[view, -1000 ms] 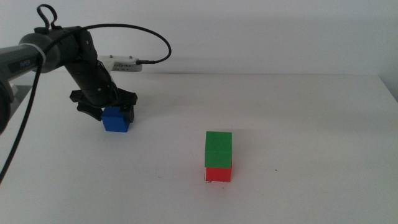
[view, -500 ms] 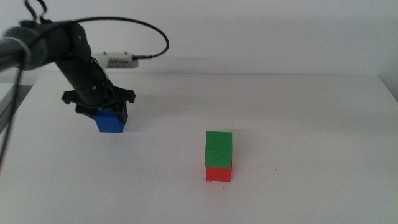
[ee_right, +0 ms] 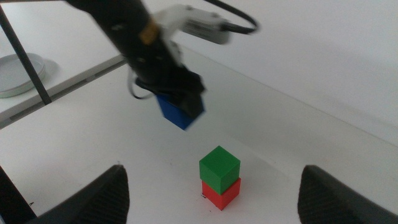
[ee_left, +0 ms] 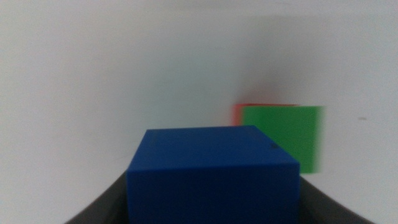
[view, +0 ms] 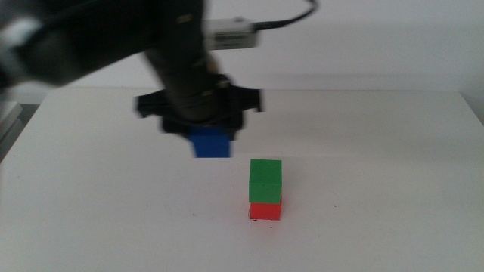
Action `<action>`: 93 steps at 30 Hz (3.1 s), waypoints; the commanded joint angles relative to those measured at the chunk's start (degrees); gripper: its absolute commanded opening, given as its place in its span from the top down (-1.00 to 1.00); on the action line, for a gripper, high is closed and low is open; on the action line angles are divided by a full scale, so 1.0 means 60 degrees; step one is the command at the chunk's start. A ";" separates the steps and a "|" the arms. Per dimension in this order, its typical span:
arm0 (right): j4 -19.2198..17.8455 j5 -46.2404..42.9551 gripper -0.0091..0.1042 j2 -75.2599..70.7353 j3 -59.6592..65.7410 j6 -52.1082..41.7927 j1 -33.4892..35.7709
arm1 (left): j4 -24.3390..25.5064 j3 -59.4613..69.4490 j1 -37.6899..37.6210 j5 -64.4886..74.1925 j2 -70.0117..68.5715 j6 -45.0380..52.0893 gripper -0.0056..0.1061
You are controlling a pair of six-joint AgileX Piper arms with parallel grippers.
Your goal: Stack red cubes first, then green, then blue cubes in a specific spot.
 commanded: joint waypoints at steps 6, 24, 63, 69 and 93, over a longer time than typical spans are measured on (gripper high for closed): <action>-0.0055 -0.0076 -0.61 -0.0036 0.0046 0.0000 -0.0055 | -0.0093 -0.2596 -0.0814 0.0437 0.2026 -0.0086 0.93; -0.0055 -0.0076 -0.61 -0.0036 0.0046 0.0000 -0.0055 | -0.0431 -0.2824 -0.0880 0.0437 0.3048 -0.0022 0.93; -0.0055 -0.0076 -0.61 -0.0036 0.0046 0.0000 -0.0055 | -0.0643 -0.2426 -0.0858 0.0437 0.2861 -0.0296 0.93; -0.0055 -0.0076 -0.61 -0.0036 0.0046 0.0000 -0.0055 | -0.0705 -0.2426 -0.0858 0.0437 0.3080 -0.0296 0.93; -0.0055 -0.0076 -0.61 -0.0036 0.0046 0.0000 -0.0055 | 0.0595 -0.2995 -0.0858 0.0437 0.0838 0.0348 -0.78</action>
